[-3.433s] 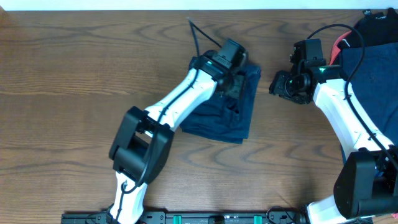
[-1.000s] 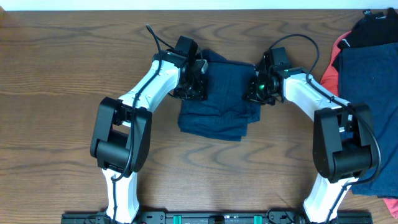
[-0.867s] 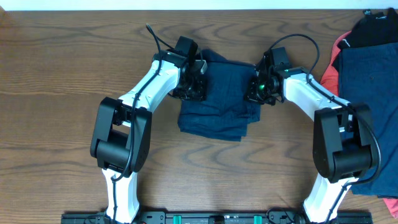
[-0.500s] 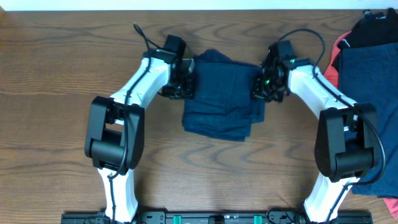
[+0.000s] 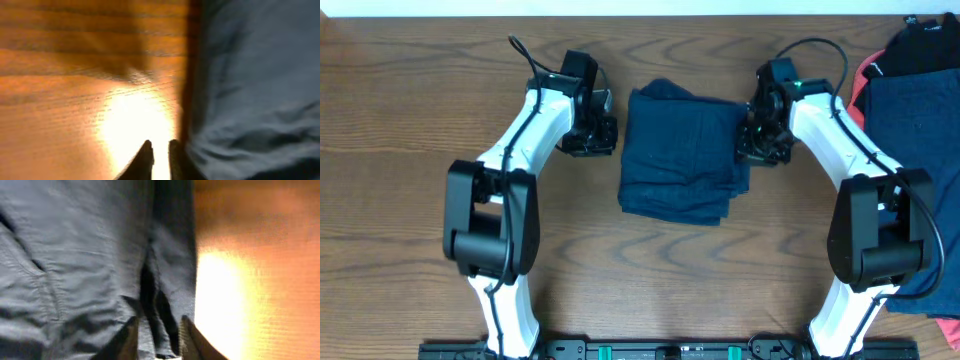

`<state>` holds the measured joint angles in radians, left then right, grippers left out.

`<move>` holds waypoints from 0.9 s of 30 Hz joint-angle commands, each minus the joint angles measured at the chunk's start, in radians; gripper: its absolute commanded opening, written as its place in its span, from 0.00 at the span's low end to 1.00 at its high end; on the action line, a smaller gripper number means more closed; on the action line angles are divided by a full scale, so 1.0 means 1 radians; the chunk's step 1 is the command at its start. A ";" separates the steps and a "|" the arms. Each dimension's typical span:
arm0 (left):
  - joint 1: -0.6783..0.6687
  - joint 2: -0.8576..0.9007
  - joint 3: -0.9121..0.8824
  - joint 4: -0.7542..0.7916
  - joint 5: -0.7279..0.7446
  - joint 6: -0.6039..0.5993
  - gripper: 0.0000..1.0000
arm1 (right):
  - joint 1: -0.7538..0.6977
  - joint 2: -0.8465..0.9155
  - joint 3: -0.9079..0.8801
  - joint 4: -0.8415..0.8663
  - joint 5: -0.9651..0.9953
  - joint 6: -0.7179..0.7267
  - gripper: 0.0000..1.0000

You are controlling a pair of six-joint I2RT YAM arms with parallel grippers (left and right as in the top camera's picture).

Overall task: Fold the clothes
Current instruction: 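Release the pants and pull both grippers outward to the sides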

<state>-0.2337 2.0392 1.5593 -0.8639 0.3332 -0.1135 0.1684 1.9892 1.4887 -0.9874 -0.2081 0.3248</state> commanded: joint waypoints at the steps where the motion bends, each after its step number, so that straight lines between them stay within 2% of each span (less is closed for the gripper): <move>1: -0.014 -0.090 -0.002 0.009 -0.010 0.028 0.06 | -0.006 -0.002 0.066 0.000 -0.045 -0.060 0.21; 2: -0.014 -0.096 -0.002 0.012 -0.010 0.027 0.06 | -0.006 -0.002 0.078 -0.001 -0.056 -0.061 0.20; 4: -0.014 -0.099 -0.002 0.011 -0.003 0.027 0.06 | -0.005 -0.002 0.093 -0.005 -0.095 -0.070 0.09; 6: -0.017 -0.098 -0.002 -0.002 0.042 0.027 0.06 | -0.001 -0.001 0.093 -0.004 -0.161 -0.095 0.05; 9: -0.034 -0.098 -0.002 -0.011 0.101 0.028 0.06 | 0.018 -0.001 0.060 0.000 -0.177 -0.100 0.07; 15: -0.077 -0.098 -0.002 -0.010 0.101 0.032 0.06 | 0.042 0.014 -0.044 0.040 -0.166 -0.090 0.08; 20: -0.079 -0.098 -0.002 -0.014 0.100 0.032 0.06 | 0.009 0.014 -0.134 0.062 -0.144 -0.075 0.09; 27: -0.079 -0.098 -0.002 -0.014 0.089 0.043 0.06 | -0.060 0.011 -0.129 -0.035 -0.005 -0.053 0.09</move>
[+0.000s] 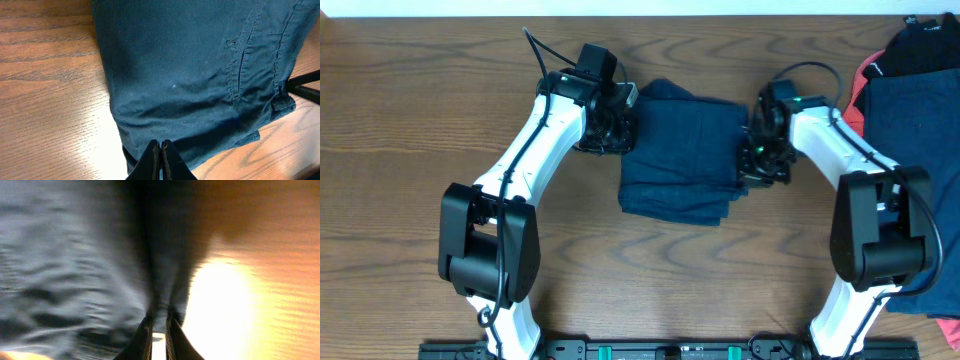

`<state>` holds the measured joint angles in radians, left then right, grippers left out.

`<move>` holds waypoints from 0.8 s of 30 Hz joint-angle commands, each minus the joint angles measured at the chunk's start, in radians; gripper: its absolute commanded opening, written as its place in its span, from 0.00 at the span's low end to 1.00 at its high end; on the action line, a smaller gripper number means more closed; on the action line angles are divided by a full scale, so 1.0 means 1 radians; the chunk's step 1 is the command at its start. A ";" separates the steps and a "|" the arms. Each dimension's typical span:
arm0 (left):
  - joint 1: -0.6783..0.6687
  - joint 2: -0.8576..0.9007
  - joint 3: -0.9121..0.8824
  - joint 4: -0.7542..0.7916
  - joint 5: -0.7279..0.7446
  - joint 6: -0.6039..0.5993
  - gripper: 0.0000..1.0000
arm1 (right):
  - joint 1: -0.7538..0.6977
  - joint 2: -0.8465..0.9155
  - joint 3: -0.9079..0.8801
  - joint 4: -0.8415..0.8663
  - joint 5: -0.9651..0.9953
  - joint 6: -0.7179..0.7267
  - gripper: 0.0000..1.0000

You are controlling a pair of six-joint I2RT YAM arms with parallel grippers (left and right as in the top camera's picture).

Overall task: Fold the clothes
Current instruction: 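Release the pants and pull both grippers outward to the sides, then move both grippers to the top edge of the folded pants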

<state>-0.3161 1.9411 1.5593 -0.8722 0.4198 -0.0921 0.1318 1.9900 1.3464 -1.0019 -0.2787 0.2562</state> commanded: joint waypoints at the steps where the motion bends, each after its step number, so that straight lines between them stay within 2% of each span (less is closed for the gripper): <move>1: 0.003 0.000 -0.002 -0.005 -0.002 0.022 0.06 | -0.028 0.011 0.027 -0.036 0.065 0.008 0.09; 8: 0.003 0.000 -0.002 -0.001 0.000 0.033 0.06 | -0.030 0.010 0.180 -0.070 0.064 -0.003 0.15; 10: 0.002 0.000 -0.002 0.008 0.006 0.037 0.06 | -0.029 0.010 0.227 -0.044 0.036 -0.003 0.18; 12: 0.002 0.000 -0.002 0.035 0.076 0.079 0.06 | -0.029 0.010 0.251 0.013 -0.023 -0.004 0.19; 15: 0.002 0.000 -0.002 0.108 0.158 0.103 0.06 | -0.027 0.014 0.253 0.145 -0.121 -0.003 0.18; 24: 0.000 0.017 -0.002 0.413 0.156 0.094 0.06 | -0.005 0.110 0.253 0.358 -0.184 0.021 0.17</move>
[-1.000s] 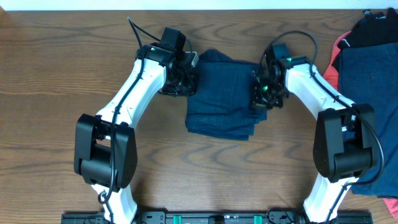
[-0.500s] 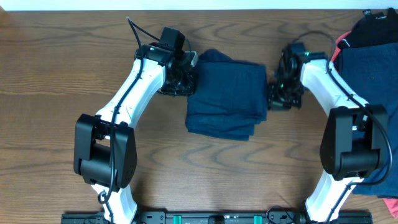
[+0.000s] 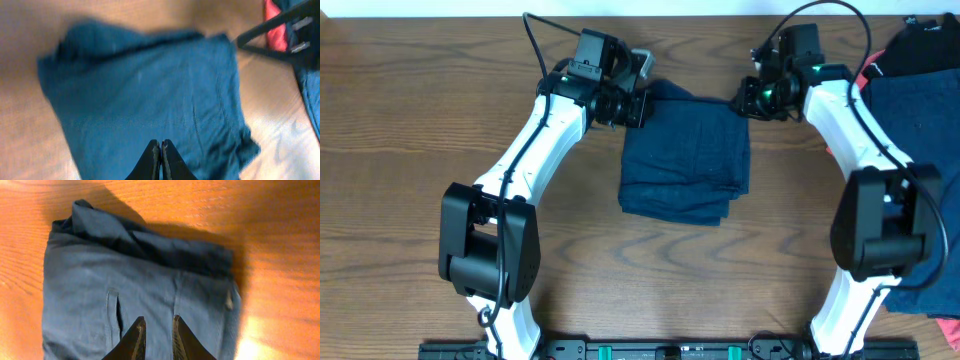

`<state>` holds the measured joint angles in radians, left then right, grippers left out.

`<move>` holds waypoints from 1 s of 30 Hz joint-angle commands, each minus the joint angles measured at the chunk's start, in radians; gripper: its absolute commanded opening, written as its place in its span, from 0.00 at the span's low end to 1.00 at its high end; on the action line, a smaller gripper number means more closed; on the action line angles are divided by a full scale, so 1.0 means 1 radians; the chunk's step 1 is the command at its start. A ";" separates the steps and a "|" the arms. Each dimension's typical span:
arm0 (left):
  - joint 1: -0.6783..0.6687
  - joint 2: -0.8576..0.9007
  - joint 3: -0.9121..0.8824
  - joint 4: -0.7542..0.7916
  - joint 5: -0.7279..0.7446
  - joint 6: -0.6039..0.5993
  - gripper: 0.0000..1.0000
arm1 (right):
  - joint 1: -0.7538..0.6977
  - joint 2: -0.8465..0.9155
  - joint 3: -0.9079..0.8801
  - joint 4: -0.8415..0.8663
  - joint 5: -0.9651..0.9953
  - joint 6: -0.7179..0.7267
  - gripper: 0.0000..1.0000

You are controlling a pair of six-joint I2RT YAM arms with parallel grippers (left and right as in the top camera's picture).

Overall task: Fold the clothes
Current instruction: 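Move both grippers to the top edge of the folded pants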

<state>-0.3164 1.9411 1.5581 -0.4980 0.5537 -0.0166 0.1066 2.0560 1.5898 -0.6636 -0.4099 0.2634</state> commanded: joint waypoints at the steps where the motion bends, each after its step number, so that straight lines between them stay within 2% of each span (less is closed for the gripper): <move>1: 0.001 0.027 -0.001 0.059 0.022 0.010 0.06 | 0.022 0.055 0.010 0.038 -0.072 0.014 0.17; 12: 0.001 0.227 0.000 0.217 0.023 -0.098 0.06 | 0.045 0.082 0.008 0.102 -0.080 0.025 0.15; 16: 0.002 0.259 0.000 0.222 0.007 -0.097 0.06 | 0.068 0.085 -0.004 0.099 -0.045 0.035 0.14; 20: 0.010 0.291 0.000 0.222 -0.100 -0.097 0.06 | 0.087 0.085 -0.027 0.098 0.044 0.058 0.14; 26: 0.052 0.335 0.000 0.219 -0.140 -0.093 0.06 | 0.077 0.085 -0.054 0.072 0.075 0.080 0.12; 30: 0.084 0.345 0.000 0.219 -0.148 -0.089 0.06 | 0.077 0.085 -0.084 0.069 0.187 0.080 0.12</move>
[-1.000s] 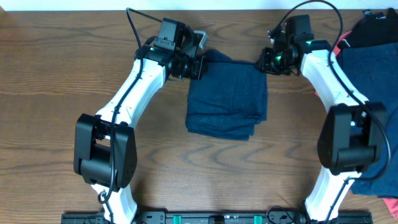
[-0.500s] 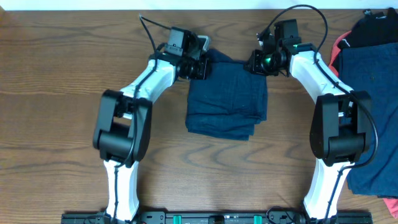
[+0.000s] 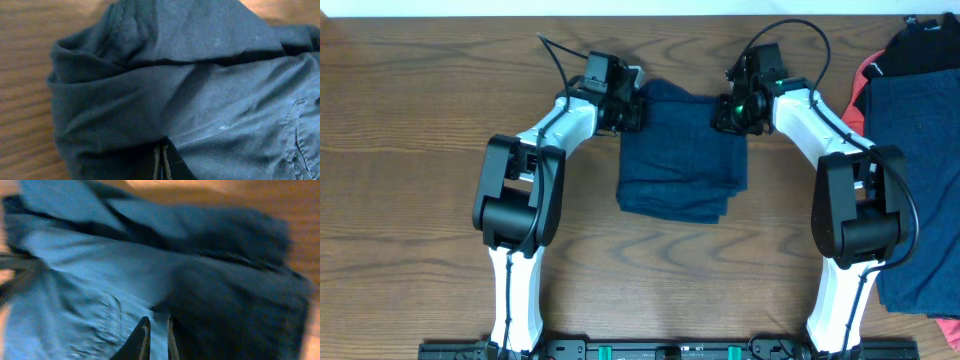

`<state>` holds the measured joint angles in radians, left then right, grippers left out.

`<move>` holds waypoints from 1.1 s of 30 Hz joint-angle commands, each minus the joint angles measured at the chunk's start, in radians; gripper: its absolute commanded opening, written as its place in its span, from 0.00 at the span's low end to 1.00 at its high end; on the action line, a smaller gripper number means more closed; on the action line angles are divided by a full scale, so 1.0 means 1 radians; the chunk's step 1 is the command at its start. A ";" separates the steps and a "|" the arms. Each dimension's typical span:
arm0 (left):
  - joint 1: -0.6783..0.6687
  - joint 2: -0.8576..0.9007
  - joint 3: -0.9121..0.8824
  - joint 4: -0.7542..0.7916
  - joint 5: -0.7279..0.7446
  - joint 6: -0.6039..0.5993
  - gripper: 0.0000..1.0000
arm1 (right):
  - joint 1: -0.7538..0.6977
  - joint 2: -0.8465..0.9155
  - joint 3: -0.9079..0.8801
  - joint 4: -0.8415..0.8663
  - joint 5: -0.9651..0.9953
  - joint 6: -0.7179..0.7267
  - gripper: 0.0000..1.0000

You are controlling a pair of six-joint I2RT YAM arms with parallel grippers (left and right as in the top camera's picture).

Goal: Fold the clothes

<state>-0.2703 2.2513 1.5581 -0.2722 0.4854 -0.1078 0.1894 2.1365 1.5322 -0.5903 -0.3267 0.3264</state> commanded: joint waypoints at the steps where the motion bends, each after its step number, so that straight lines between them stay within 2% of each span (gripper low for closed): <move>1: 0.046 0.035 0.000 -0.006 -0.079 0.002 0.06 | -0.007 0.005 -0.034 -0.002 0.127 0.017 0.12; 7: 0.092 0.013 0.001 -0.011 -0.090 0.002 0.08 | -0.010 0.001 -0.030 -0.005 0.240 0.012 0.11; 10: 0.114 -0.041 0.012 -0.051 -0.090 0.002 0.07 | -0.017 -0.013 0.033 -0.068 0.269 -0.001 0.12; 13: 0.131 -0.136 0.013 -0.105 -0.090 0.002 0.11 | -0.020 -0.042 0.121 -0.162 0.269 -0.014 0.13; 18: 0.133 -0.306 0.013 -0.283 -0.083 -0.001 0.12 | 0.000 -0.099 0.245 -0.317 0.082 -0.087 0.17; 22: 0.105 -0.348 0.013 -0.462 -0.044 -0.003 0.12 | 0.038 -0.089 0.237 -0.340 -0.049 -0.115 0.19; 26: 0.060 -0.333 0.000 -0.615 -0.044 -0.003 0.10 | 0.088 -0.075 0.190 -0.338 -0.062 -0.115 0.18; 28: 0.035 -0.323 -0.016 -0.649 -0.044 -0.005 0.06 | 0.110 -0.073 0.158 -0.327 -0.072 -0.105 0.18; 33: -0.009 -0.312 -0.082 -0.635 -0.047 -0.040 0.06 | 0.147 -0.073 0.081 -0.304 -0.074 -0.056 0.19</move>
<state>-0.2661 1.9285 1.5085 -0.9112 0.4381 -0.1253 0.3199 2.0529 1.6501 -0.9001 -0.3752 0.2420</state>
